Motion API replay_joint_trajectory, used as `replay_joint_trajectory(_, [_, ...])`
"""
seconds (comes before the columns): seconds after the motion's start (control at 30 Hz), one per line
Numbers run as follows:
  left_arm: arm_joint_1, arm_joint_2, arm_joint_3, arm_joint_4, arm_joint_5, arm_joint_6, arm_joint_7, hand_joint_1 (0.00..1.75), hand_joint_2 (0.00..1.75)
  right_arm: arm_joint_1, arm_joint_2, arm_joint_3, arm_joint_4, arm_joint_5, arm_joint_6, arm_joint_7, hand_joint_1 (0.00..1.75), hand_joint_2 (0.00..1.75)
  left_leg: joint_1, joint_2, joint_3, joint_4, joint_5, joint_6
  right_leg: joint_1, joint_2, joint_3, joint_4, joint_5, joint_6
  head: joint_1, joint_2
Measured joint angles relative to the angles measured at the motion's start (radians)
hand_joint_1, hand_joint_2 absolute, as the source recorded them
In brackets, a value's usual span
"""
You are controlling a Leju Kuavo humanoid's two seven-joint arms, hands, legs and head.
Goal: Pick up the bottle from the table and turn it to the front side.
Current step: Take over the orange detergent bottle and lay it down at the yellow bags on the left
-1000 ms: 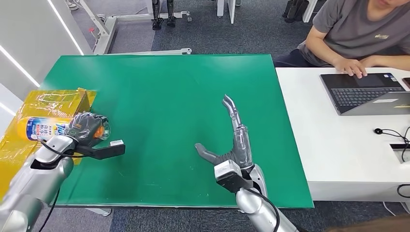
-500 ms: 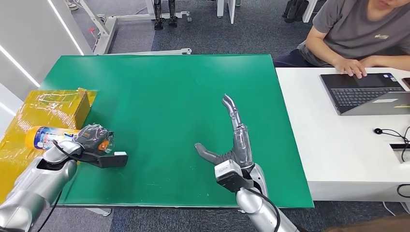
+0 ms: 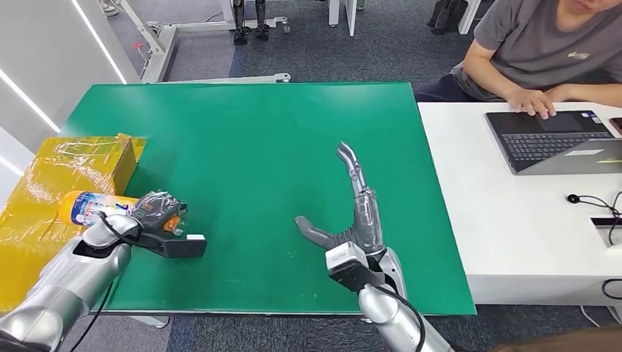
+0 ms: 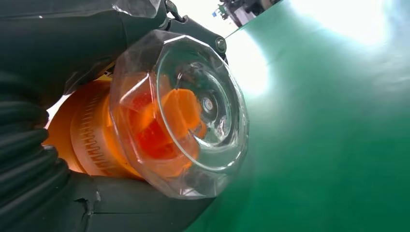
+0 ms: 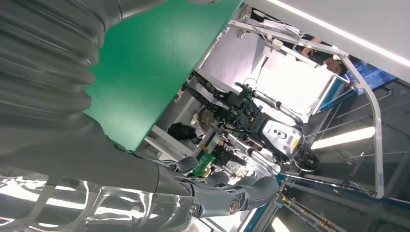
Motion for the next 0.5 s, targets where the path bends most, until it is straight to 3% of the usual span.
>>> replay_joint_trajectory(0.5, [0.000, -0.012, -0.006, 0.001, 0.000, 0.001, 0.001, 1.75, 1.75, 0.000, 0.000, 0.000, -0.003, 0.000, 0.000, 0.000, 0.00, 1.75, 0.000, 0.000, 0.000, 0.000, 0.000, 0.000, 0.000, 0.000, 0.000, 0.000, 0.000, 0.000, 0.000, 0.000])
